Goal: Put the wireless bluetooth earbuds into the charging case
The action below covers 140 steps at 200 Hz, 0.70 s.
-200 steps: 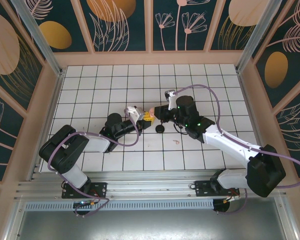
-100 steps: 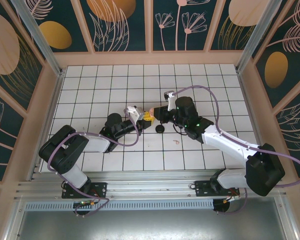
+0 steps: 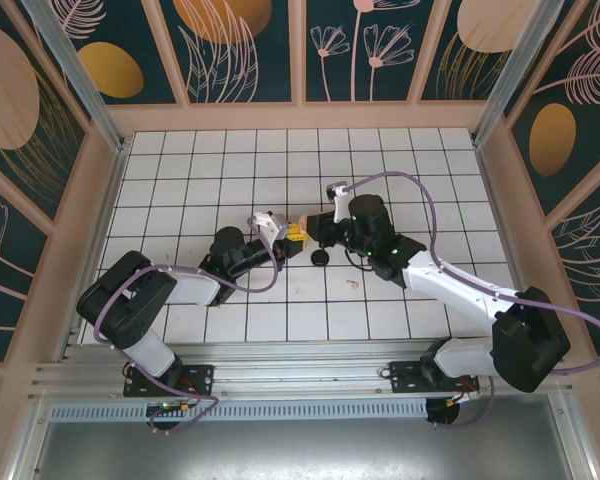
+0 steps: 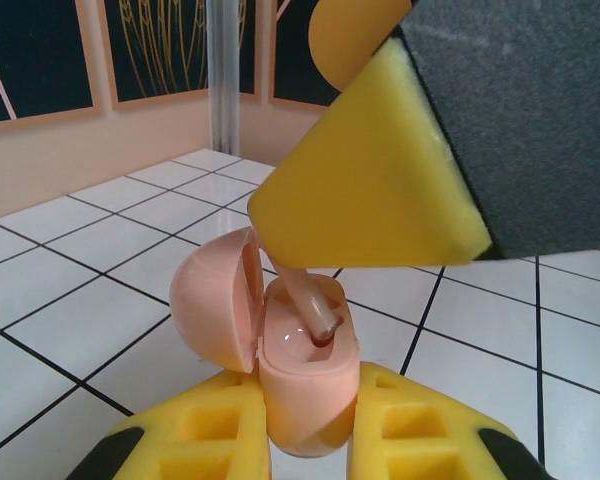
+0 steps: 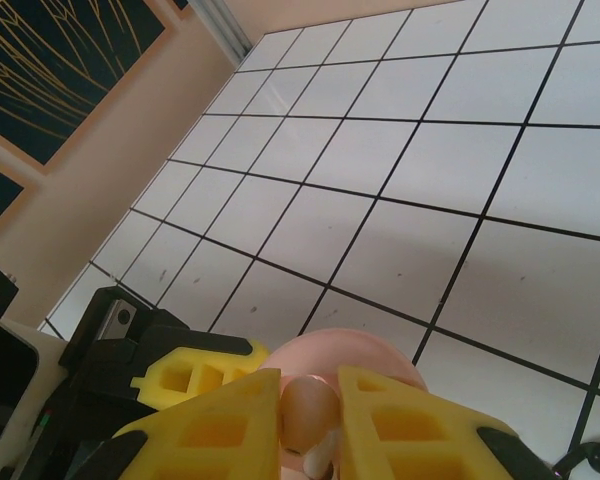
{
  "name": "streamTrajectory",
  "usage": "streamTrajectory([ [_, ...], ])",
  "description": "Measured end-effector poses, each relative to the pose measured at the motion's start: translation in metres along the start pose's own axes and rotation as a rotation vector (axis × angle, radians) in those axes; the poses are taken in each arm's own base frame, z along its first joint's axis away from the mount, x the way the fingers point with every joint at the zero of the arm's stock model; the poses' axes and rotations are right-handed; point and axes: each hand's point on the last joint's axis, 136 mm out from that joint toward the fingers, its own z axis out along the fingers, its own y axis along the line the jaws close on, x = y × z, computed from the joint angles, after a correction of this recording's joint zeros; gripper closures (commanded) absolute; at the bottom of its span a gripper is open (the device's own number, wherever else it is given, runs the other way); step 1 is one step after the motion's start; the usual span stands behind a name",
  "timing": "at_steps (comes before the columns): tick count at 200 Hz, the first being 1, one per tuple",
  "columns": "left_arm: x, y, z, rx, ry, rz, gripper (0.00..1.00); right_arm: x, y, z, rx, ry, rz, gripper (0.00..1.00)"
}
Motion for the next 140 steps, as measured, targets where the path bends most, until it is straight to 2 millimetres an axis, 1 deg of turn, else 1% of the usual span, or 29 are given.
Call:
streamTrajectory([
  [43, 0.000, 0.000, 0.000, -0.001, 0.003, 0.001, 0.87, 0.000, 0.004, 0.001, 0.027, -0.006, -0.052, 0.81],
  [69, -0.005, 0.000, -0.001, -0.005, -0.009, 0.009, 0.87, -0.002, 0.011, 0.001, 0.035, -0.009, -0.086, 0.81],
  [140, -0.004, 0.004, -0.002, -0.027, -0.002, 0.020, 0.87, -0.002, 0.006, -0.001, 0.081, -0.011, -0.109, 0.81],
])
